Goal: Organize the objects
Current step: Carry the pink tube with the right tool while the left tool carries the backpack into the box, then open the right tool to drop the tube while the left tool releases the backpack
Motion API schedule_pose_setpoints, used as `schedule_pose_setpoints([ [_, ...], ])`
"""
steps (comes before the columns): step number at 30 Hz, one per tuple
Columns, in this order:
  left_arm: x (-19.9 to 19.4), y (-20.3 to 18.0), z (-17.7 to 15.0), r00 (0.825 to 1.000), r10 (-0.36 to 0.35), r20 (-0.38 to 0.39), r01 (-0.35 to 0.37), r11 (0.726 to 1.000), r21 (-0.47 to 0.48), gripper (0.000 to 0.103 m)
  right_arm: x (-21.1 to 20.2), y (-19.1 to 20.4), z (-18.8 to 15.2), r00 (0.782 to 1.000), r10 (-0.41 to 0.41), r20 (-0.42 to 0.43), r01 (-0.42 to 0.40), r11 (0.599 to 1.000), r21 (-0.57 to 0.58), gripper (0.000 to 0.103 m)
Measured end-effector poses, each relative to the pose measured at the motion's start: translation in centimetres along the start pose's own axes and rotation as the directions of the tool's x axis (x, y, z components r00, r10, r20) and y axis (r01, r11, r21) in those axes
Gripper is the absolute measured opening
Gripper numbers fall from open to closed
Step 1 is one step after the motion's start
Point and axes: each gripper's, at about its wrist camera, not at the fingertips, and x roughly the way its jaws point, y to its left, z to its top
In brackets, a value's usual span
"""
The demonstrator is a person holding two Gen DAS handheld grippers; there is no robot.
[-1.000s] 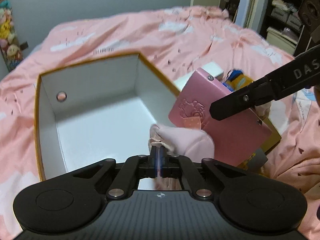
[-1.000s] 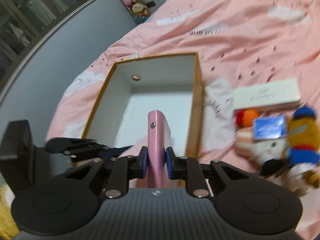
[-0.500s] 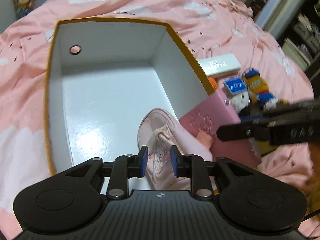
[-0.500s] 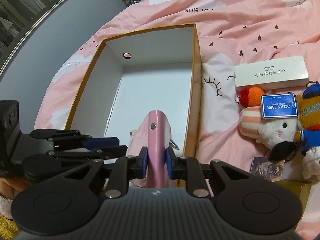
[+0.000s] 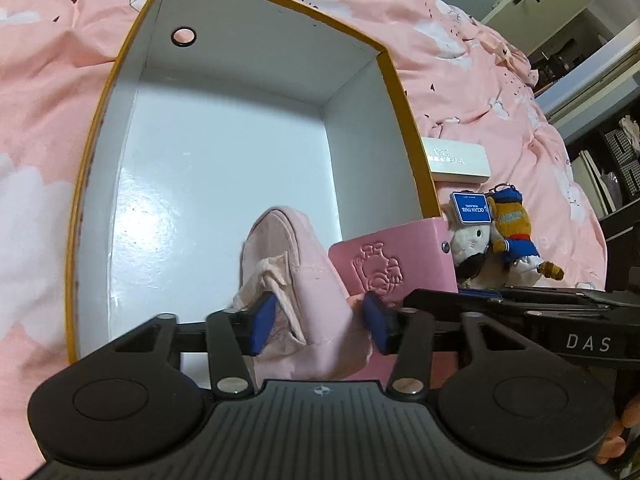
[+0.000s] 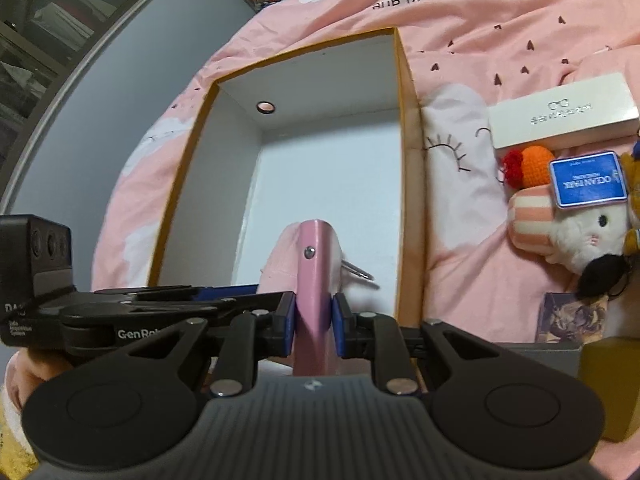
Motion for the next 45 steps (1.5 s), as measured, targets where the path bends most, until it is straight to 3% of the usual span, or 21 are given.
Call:
schedule_pose_setpoints([
  [1,0.0,0.0,0.0,1.000,0.000,-0.003,0.000,1.000,0.001,0.035,0.0,0.0,0.0,1.000,-0.008,0.000,0.008,1.000,0.000,0.020],
  [2,0.0,-0.1,-0.1,1.000,0.012,-0.003,-0.012,1.000,0.007,0.031,-0.2,0.0,-0.1,1.000,-0.019,0.005,0.019,1.000,-0.001,0.020],
  [5,-0.4,0.1,-0.5,1.000,-0.003,0.018,0.002,1.000,0.008,0.026,-1.0,0.8,-0.1,0.992,-0.118,0.039,0.120,0.991,-0.064,0.020],
  [7,-0.9,0.5,-0.9,0.997,-0.053,0.048,0.054,0.998,-0.024,0.026,-1.0,1.3,-0.1,0.984,-0.173,0.043,0.177,0.979,-0.098,0.020],
  [10,-1.3,0.1,-1.7,0.989,-0.100,0.107,0.107,0.992,-0.059,0.025,-0.6,1.8,-0.1,0.982,-0.188,0.020,0.189,0.975,-0.118,0.020],
  [13,-1.1,-0.2,-2.4,0.985,-0.104,0.136,0.116,0.989,-0.087,0.025,-0.2,1.9,0.0,0.975,-0.223,0.012,0.223,0.966,-0.133,0.020],
  [18,0.0,0.4,-3.1,0.983,-0.137,0.123,0.152,0.980,-0.125,0.025,1.0,2.0,-0.1,0.968,-0.249,-0.036,0.241,0.960,-0.142,0.022],
  [25,0.5,0.7,-3.4,0.983,-0.132,0.124,0.148,0.981,-0.125,0.025,1.8,2.2,-0.4,0.962,-0.269,-0.051,0.259,0.954,-0.151,0.023],
  [30,0.6,0.6,-3.4,0.983,-0.135,0.123,0.150,0.981,-0.122,0.025,0.8,1.9,-0.6,0.972,-0.233,-0.038,0.227,0.966,-0.128,0.032],
  [34,0.7,0.7,-3.4,0.983,-0.138,0.118,0.152,0.980,-0.126,0.025,-1.4,2.1,-0.9,0.979,-0.199,0.043,0.202,0.971,-0.128,0.042],
  [35,0.8,0.6,-3.3,0.984,-0.138,0.115,0.152,0.980,-0.129,0.025,-2.2,2.0,-1.0,0.975,-0.208,0.079,0.217,0.968,-0.126,0.048],
  [39,1.3,0.3,-3.2,0.985,-0.139,0.101,0.152,0.979,-0.133,0.025,-3.8,1.1,-1.5,0.951,-0.258,0.171,0.278,0.955,-0.105,0.049],
  [45,2.2,-1.0,-2.9,0.983,-0.164,0.088,0.172,0.980,-0.097,0.025,-3.1,-1.9,-2.2,0.974,-0.189,0.127,0.190,0.982,0.002,0.049],
])
